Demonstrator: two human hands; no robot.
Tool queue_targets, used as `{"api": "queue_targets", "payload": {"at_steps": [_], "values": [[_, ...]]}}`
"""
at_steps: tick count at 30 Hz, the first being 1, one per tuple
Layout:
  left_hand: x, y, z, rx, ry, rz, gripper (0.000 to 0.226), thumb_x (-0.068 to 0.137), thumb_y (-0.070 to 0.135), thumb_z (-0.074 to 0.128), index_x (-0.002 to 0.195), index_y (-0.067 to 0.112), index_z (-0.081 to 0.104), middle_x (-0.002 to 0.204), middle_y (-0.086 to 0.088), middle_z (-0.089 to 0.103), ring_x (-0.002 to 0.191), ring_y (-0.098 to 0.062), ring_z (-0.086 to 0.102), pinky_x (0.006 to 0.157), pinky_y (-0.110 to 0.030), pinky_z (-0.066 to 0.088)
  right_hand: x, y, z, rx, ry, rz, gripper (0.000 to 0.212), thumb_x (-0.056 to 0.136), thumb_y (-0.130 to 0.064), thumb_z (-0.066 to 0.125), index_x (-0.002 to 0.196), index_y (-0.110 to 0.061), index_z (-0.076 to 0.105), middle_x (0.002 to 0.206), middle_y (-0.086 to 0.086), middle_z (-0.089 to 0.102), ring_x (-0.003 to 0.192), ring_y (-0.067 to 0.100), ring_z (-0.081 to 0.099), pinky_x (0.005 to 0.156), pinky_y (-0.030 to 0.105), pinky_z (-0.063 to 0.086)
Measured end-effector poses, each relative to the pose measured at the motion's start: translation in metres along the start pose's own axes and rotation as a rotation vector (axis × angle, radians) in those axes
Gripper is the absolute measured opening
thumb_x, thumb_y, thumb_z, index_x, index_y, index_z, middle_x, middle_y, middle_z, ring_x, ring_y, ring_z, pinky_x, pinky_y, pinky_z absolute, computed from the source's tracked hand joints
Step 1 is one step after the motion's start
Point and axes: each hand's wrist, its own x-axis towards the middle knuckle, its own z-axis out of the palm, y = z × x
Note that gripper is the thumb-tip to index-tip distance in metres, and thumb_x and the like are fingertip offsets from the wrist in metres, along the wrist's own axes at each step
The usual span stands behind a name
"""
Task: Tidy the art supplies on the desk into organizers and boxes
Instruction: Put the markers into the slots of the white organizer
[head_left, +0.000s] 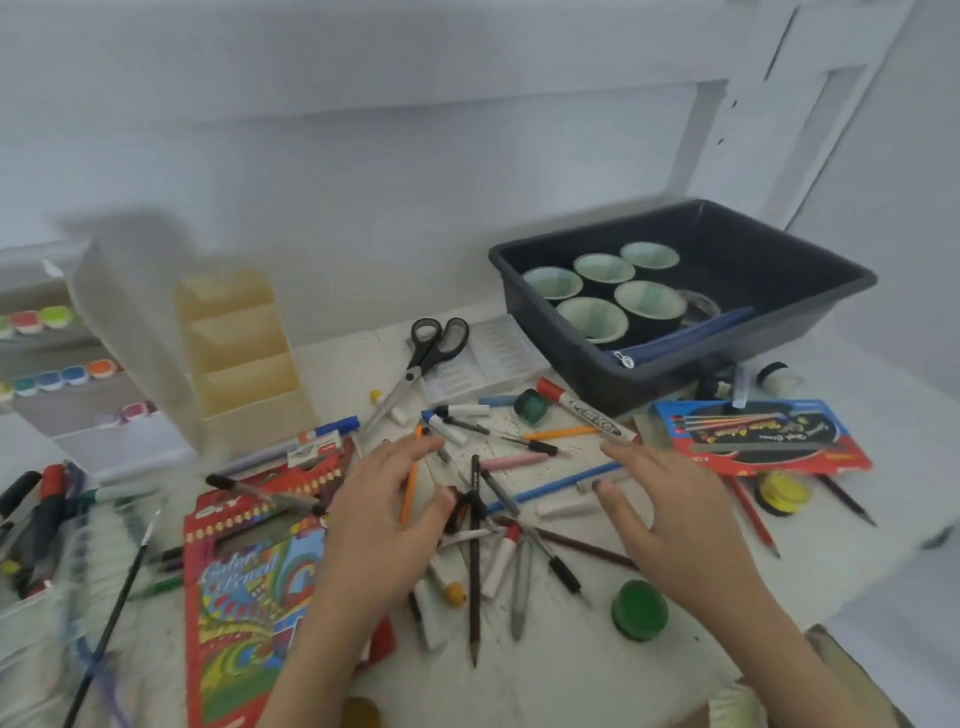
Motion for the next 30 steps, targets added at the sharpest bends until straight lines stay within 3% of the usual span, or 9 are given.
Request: {"api": "queue_targets", "payload": {"at_steps": [2,4,7,12,15,19,23,26,30], "values": [[0.0,0.003,0.009,0.219,-0.153,-0.007,0.055,0.082,0.053,0.053,0.135,0.047,0.038,0.151,0.01,0.029,0.143,-0.013,0.016,0.116,-0.039,0.015,-0.01,0.008,0.008,-0.062,-0.206,0.012,0.054,0.095,-0.053,0.026,0.146,-0.034,0.024,0.153,-0.009,0.026,0.141,0.007,0.016,0.115,0.036,0.01],[0.0,0.006,0.022,0.284,-0.272,-0.055,0.065,0.085,0.057,0.051,0.142,0.051,0.02,0.158,0.008,0.008,0.145,-0.011,-0.004,0.117,-0.04,0.001,-0.017,0.012,0.016,-0.009,-0.343,-0.01,0.054,0.094,-0.055,0.015,0.145,-0.045,-0.002,0.158,-0.011,0.001,0.138,-0.004,-0.012,0.113,0.031,-0.01],[-0.002,0.013,0.041,0.296,-0.359,-0.094,0.072,0.086,0.057,0.05,0.142,0.054,0.007,0.158,0.003,-0.007,0.141,-0.009,-0.02,0.114,-0.038,-0.009,-0.016,0.012,0.021,0.119,-0.314,-0.027,0.049,0.095,-0.054,0.009,0.139,-0.047,-0.01,0.158,-0.011,-0.008,0.131,-0.007,-0.023,0.11,0.024,-0.019],[-0.001,0.028,0.065,0.422,-0.304,-0.042,0.072,0.083,0.064,0.046,0.141,0.056,0.004,0.157,-0.003,-0.018,0.125,-0.005,-0.039,0.108,-0.033,-0.021,0.001,0.016,0.016,0.19,-0.014,-0.204,0.058,0.095,-0.048,0.022,0.142,-0.02,0.039,0.148,0.0,0.036,0.138,0.008,0.021,0.113,0.022,0.008],[0.0,0.037,0.074,0.419,-0.323,-0.029,0.071,0.081,0.065,0.044,0.14,0.058,0.005,0.157,-0.001,-0.017,0.126,-0.004,-0.036,0.107,-0.033,-0.022,0.024,0.04,0.004,0.204,0.135,-0.162,0.046,0.094,-0.043,0.031,0.126,-0.019,0.053,0.12,-0.007,0.056,0.111,0.004,0.046,0.097,0.021,0.034],[0.003,0.045,0.078,0.387,-0.299,-0.046,0.069,0.083,0.063,0.045,0.141,0.056,0.009,0.158,0.001,-0.012,0.132,-0.005,-0.031,0.109,-0.033,-0.018,0.068,0.09,-0.02,0.091,0.257,0.115,0.031,0.091,-0.035,0.048,0.116,-0.018,0.054,0.105,-0.001,0.058,0.092,0.008,0.047,0.078,0.024,0.04],[0.007,0.055,0.089,0.433,-0.289,-0.037,0.069,0.086,0.062,0.044,0.144,0.049,0.01,0.158,-0.002,-0.012,0.14,-0.015,-0.026,0.111,-0.036,-0.016,0.099,0.121,-0.037,-0.087,0.089,0.396,0.047,0.086,-0.046,0.06,0.115,-0.013,0.044,0.104,0.008,0.054,0.087,0.015,0.041,0.07,0.029,0.038],[0.008,0.059,0.098,0.437,-0.296,0.006,0.07,0.087,0.061,0.043,0.146,0.045,0.01,0.158,-0.003,-0.014,0.136,-0.011,-0.031,0.105,-0.031,-0.022,0.109,0.124,-0.04,-0.058,-0.077,0.433,0.042,0.086,-0.043,0.062,0.107,-0.012,0.043,0.098,0.007,0.056,0.082,0.017,0.046,0.066,0.03,0.038],[0.009,0.058,0.101,0.399,-0.282,0.008,0.068,0.088,0.058,0.045,0.146,0.044,0.012,0.158,0.001,-0.012,0.129,0.001,-0.033,0.104,-0.029,-0.021,0.106,0.119,-0.048,-0.097,0.007,0.426,0.022,0.093,-0.025,0.054,0.105,-0.007,0.052,0.095,0.012,0.057,0.08,0.018,0.046,0.069,0.029,0.037]]}}
